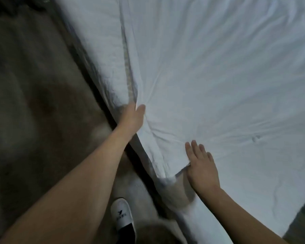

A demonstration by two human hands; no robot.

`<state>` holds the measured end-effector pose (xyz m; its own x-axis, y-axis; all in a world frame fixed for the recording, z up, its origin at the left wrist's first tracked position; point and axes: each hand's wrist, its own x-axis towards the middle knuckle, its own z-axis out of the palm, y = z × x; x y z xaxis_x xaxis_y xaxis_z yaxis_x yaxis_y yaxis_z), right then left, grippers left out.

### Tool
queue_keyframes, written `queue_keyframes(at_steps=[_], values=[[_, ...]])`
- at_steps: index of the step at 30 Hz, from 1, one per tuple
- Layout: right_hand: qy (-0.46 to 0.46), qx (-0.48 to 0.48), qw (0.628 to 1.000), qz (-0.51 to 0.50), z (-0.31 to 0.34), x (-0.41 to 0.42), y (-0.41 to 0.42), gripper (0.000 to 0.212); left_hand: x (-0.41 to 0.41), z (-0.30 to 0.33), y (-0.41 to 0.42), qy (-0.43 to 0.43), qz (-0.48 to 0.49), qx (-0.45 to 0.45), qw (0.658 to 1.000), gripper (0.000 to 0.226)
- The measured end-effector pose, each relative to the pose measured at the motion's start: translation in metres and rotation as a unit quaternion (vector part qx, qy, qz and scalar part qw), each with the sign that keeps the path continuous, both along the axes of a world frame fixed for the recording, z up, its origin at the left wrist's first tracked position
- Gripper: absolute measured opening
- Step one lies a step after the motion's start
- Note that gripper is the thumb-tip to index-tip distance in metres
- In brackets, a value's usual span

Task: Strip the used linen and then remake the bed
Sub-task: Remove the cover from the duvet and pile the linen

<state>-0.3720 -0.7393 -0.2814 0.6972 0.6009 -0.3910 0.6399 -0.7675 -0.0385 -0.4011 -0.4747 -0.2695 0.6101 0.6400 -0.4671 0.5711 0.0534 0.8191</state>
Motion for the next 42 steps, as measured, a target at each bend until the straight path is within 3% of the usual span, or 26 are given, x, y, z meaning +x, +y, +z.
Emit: queue_keyframes(at_steps=[3, 7, 10, 13, 15, 17, 20, 22, 27, 31, 35, 42], values=[[0.064, -0.075, 0.993, -0.057, 0.015, -0.011, 0.027, 0.081, -0.007, -0.02, 0.01, 0.114, -0.065, -0.026, 0.991, 0.013], [0.012, 0.078, 0.995, -0.063, 0.031, -0.037, 0.068, 0.088, 0.012, -0.004, 0.021, 0.038, 0.04, -0.135, 0.989, 0.021], [0.004, 0.084, 0.991, -0.1, 0.03, -0.037, 0.112, 0.094, 0.04, 0.016, 0.035, 0.014, -0.019, -0.06, 0.998, 0.033], [0.006, 0.061, 0.98, -0.188, 0.015, -0.013, 0.157, 0.101, 0.075, 0.025, 0.066, 0.059, -0.18, 0.054, 0.98, 0.045], [0.008, 0.052, 0.975, -0.217, 0.009, 0.007, 0.184, 0.106, 0.095, 0.029, 0.096, 0.093, -0.317, 0.213, 0.92, 0.053], [0.013, 0.054, 0.974, -0.219, 0.006, 0.029, 0.213, 0.11, 0.115, 0.03, 0.134, 0.082, -0.407, 0.373, 0.83, 0.057], [0.018, 0.052, 0.967, -0.249, -0.003, 0.054, 0.257, 0.118, 0.147, 0.019, 0.195, 0.116, -0.5, 0.485, 0.708, 0.067], [0.0, 0.057, 0.963, -0.263, -0.01, 0.078, 0.289, 0.122, 0.168, 0.006, 0.231, 0.141, -0.529, 0.521, 0.655, 0.075], [-0.02, 0.052, 0.954, -0.293, -0.024, 0.136, 0.368, 0.123, 0.209, -0.019, 0.3, 0.097, -0.559, 0.571, 0.593, 0.077], [-0.052, 0.041, 0.937, -0.342, -0.042, 0.172, 0.431, 0.125, 0.271, -0.03, 0.365, 0.09, -0.564, 0.574, 0.587, 0.066], [-0.069, 0.034, 0.898, -0.434, -0.05, 0.195, 0.487, 0.129, 0.333, -0.041, 0.428, -0.016, -0.586, 0.598, 0.546, 0.067], [-0.112, 0.039, 0.857, -0.502, -0.051, 0.226, 0.564, 0.122, 0.408, -0.03, 0.511, -0.007, -0.593, 0.643, 0.484, 0.068]])
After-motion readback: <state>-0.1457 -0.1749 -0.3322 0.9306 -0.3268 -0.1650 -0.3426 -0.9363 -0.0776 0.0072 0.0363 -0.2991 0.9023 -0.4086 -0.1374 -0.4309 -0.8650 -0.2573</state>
